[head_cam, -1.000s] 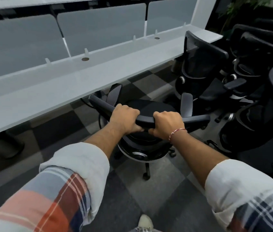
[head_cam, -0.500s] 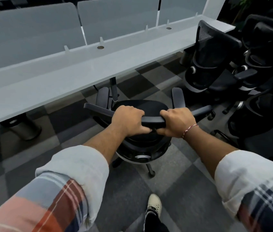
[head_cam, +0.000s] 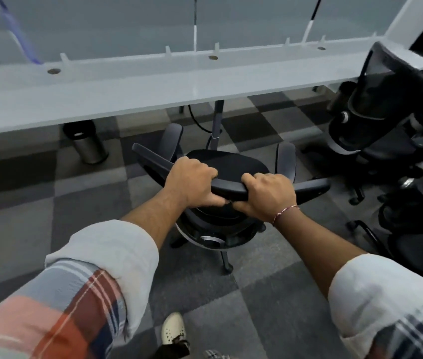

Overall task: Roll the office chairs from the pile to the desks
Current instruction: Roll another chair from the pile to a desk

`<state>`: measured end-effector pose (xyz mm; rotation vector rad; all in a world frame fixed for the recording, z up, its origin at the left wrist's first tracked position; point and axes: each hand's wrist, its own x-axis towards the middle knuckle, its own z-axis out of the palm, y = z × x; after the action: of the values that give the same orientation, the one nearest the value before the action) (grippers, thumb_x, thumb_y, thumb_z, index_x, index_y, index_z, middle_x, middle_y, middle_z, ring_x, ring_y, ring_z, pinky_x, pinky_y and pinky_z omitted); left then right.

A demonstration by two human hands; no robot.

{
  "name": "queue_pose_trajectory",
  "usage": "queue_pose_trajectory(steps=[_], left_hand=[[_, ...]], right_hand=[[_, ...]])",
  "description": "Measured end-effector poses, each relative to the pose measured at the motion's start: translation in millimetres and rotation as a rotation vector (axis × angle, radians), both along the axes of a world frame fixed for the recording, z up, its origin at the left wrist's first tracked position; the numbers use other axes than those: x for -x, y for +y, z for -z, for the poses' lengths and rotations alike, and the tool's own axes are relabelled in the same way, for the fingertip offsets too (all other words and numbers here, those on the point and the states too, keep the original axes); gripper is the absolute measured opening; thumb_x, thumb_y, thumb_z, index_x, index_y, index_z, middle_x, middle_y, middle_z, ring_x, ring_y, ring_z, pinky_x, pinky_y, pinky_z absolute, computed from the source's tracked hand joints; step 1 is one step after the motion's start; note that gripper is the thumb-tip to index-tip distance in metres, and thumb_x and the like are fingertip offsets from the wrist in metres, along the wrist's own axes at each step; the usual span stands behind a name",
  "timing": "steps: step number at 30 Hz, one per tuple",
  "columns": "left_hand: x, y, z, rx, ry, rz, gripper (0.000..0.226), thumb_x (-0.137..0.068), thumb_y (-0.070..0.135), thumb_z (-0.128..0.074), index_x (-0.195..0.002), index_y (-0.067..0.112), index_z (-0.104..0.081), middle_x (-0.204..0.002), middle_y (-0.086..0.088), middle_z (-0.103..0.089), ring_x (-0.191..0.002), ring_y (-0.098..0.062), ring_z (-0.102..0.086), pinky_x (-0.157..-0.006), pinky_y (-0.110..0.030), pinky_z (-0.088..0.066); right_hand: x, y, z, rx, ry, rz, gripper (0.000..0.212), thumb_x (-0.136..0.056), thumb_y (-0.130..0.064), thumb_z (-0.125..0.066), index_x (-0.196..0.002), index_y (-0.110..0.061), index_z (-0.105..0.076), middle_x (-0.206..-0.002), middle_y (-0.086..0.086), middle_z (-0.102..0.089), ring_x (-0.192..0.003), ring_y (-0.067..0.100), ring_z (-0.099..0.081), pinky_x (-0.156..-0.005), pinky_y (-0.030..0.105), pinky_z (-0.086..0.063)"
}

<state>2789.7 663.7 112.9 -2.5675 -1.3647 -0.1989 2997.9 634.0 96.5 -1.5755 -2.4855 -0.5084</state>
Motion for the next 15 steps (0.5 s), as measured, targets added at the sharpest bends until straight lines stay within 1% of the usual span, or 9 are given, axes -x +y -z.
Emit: queue_pose_trajectory(steps=[4, 7, 10, 13, 15], left_hand=[[14.9, -36.9, 3.1, -0.017, -0.008, -0.070, 0.061, -0.063, 0.087, -0.049, -0.058, 0.027, -0.041, -0.048, 0.012, -0.034, -0.052, -0.016, -0.043, -0.058, -0.031, -0.026], [26.4, -65.5, 6.5, -0.032, -0.034, -0.108, 0.062, -0.062, 0.087, -0.048, -0.055, 0.027, -0.034, -0.049, 0.011, -0.036, -0.051, -0.019, -0.046, -0.056, -0.031, -0.031], [34.4, -95.2, 6.3, -0.038, -0.067, -0.168, 0.063, -0.061, 0.086, -0.049, -0.054, 0.028, -0.027, -0.047, 0.010, -0.035, -0.050, -0.020, -0.045, -0.057, -0.033, -0.031], [44.7, -121.7, 5.4, -0.039, -0.078, -0.230, 0.063, -0.061, 0.087, -0.049, -0.054, 0.027, -0.031, -0.047, 0.011, -0.037, -0.050, -0.019, -0.046, -0.058, -0.033, -0.033], [52.3, -141.7, 5.3, -0.034, -0.081, -0.269, 0.063, -0.061, 0.087, -0.049, -0.054, 0.027, -0.030, -0.046, 0.011, -0.037, -0.048, -0.018, -0.042, -0.058, -0.033, -0.031]], right_hand=[[14.4, -26.2, 2.7, -0.016, 0.037, -0.070, 0.047, -0.065, -0.058, -0.072, -0.075, -0.017, -0.052, -0.059, 0.005, -0.058, -0.049, 0.030, -0.057, -0.048, 0.028, -0.031], [25.8, -46.8, 4.2, -0.008, 0.021, -0.112, 0.047, -0.067, -0.060, -0.068, -0.077, -0.017, -0.054, -0.060, 0.005, -0.058, -0.050, 0.029, -0.057, -0.050, 0.029, -0.029], [34.4, -63.4, 2.3, 0.008, 0.003, -0.178, 0.048, -0.070, -0.062, -0.067, -0.081, -0.017, -0.054, -0.063, 0.005, -0.059, -0.052, 0.029, -0.058, -0.051, 0.029, -0.030], [44.4, -76.2, -0.3, 0.008, 0.000, -0.242, 0.049, -0.069, -0.062, -0.070, -0.080, -0.017, -0.054, -0.062, 0.005, -0.058, -0.052, 0.029, -0.058, -0.051, 0.030, -0.030], [52.7, -86.2, -1.0, 0.009, 0.000, -0.288, 0.049, -0.068, -0.061, -0.071, -0.078, -0.016, -0.054, -0.060, 0.005, -0.057, -0.050, 0.029, -0.056, -0.050, 0.030, -0.029]])
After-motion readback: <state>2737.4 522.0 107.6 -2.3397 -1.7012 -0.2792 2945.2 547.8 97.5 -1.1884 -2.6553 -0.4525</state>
